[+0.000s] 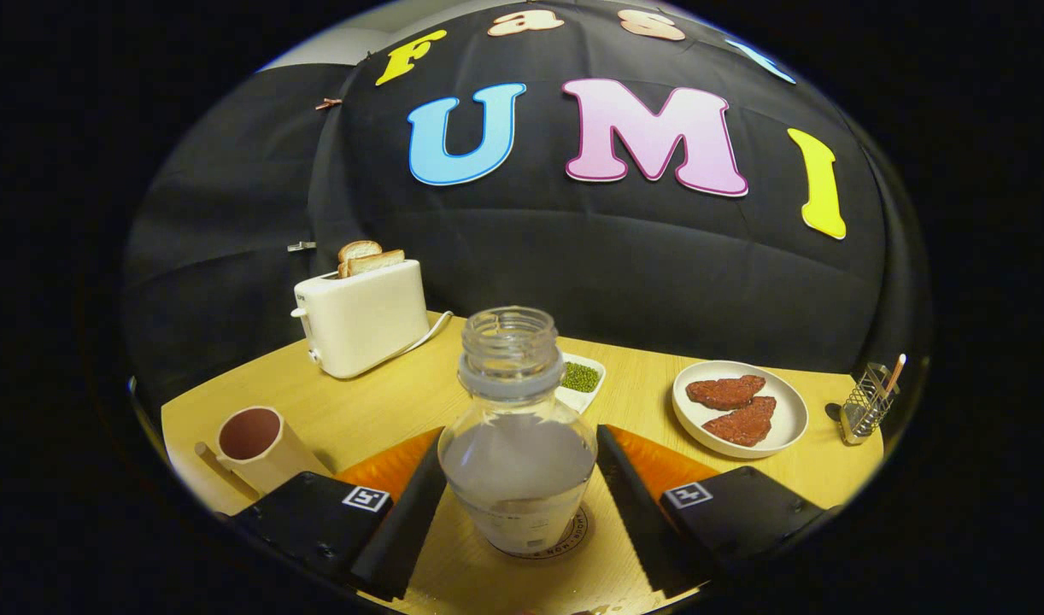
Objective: Take the bottle from table, then pour the juice into the cup, finally place the bottle on the coaster
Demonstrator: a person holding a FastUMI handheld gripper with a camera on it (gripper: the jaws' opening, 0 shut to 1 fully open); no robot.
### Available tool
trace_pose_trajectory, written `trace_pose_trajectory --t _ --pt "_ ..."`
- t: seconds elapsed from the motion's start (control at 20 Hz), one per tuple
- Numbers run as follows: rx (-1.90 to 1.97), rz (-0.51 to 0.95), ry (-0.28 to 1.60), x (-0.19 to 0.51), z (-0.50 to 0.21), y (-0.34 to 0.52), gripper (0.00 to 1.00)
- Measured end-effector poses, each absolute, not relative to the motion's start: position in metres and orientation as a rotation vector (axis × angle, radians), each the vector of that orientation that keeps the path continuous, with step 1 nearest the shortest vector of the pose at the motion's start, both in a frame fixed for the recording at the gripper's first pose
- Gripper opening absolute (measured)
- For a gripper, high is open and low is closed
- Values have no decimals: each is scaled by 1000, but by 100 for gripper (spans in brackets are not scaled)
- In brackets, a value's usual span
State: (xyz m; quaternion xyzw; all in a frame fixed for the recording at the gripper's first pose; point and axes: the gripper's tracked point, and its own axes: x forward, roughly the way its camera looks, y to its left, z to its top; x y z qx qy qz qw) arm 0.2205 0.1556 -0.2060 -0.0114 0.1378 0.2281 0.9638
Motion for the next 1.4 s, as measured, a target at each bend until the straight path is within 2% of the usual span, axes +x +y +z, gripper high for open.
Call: trace_pose_trajectory --t 0.4,0.65,1.1,1.4 --pt "-32 487 256 184 -174 137 99" --pt "-64 483 191 158 -127 116 98" --pt "-101 331 38 93 0 66 98" --pt "-40 192 18 32 32 29 98"
